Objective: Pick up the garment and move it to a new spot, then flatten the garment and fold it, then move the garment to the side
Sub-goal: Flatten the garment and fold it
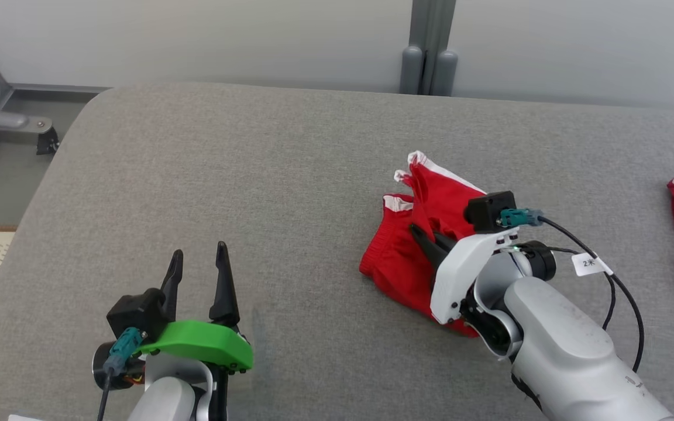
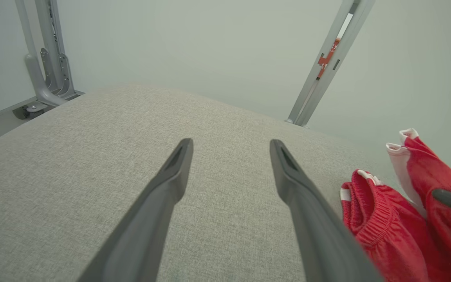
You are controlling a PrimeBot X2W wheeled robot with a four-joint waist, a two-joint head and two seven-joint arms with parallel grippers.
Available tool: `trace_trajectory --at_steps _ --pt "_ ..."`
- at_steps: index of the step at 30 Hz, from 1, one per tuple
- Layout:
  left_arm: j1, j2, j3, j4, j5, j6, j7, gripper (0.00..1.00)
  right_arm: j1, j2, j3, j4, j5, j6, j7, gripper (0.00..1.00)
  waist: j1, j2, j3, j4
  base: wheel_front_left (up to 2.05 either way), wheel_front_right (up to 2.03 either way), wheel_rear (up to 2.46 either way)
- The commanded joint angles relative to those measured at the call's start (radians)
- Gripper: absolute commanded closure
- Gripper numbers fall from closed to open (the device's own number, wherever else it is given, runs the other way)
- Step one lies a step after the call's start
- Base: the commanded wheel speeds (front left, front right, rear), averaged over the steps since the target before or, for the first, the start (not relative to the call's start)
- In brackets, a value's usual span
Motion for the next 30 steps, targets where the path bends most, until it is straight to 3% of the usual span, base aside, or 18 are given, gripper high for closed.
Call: trace_trajectory --at_steps 1,7,9,10,20,26,30 --pt "-0.001 -0.002 0.008 -0.001 0.005 -0.004 0.000 0.00 0.015 0.005 0.005 0.008 -0.009 0.000 0.009 1.00 0.0000 -0.0001 0.012 0.023 0.00 0.00 0.00" --pt "0.003 -0.011 0.027 0.000 0.016 -0.008 0.000 0.00 0.017 0.017 0.018 0.019 -0.030 0.000 0.032 0.96 0.0000 -0.0001 0.019 0.017 0.00 0.00 0.00" --pt "0.003 -0.015 0.029 0.002 0.018 -0.012 0.000 0.00 0.017 0.020 0.024 0.017 -0.033 0.000 0.031 0.46 0.0000 -0.0001 0.019 0.008 0.00 0.00 0.00" --pt "0.002 -0.016 0.030 0.003 0.019 -0.013 0.000 0.00 0.018 0.022 0.025 0.012 -0.032 0.000 0.025 0.00 0.0000 -0.0001 0.019 0.004 0.00 0.00 0.00" --pt "0.003 -0.032 0.025 0.016 0.033 -0.026 0.000 0.00 0.051 -0.003 0.073 -0.135 -0.009 0.000 -0.008 0.00 0.0000 -0.0001 0.011 -0.054 0.00 0.00 0.00" --pt "0.000 -0.038 0.020 0.022 0.037 -0.030 0.000 0.00 0.073 -0.054 -0.002 -0.248 -0.016 0.000 -0.045 0.00 0.0000 -0.0001 0.008 -0.067 0.00 0.00 0.00" --pt "-0.007 -0.041 0.015 0.023 0.039 -0.037 0.000 0.00 0.086 -0.093 -0.082 -0.259 -0.057 0.000 -0.041 0.00 0.0000 -0.0001 0.013 -0.058 0.00 0.00 0.00"
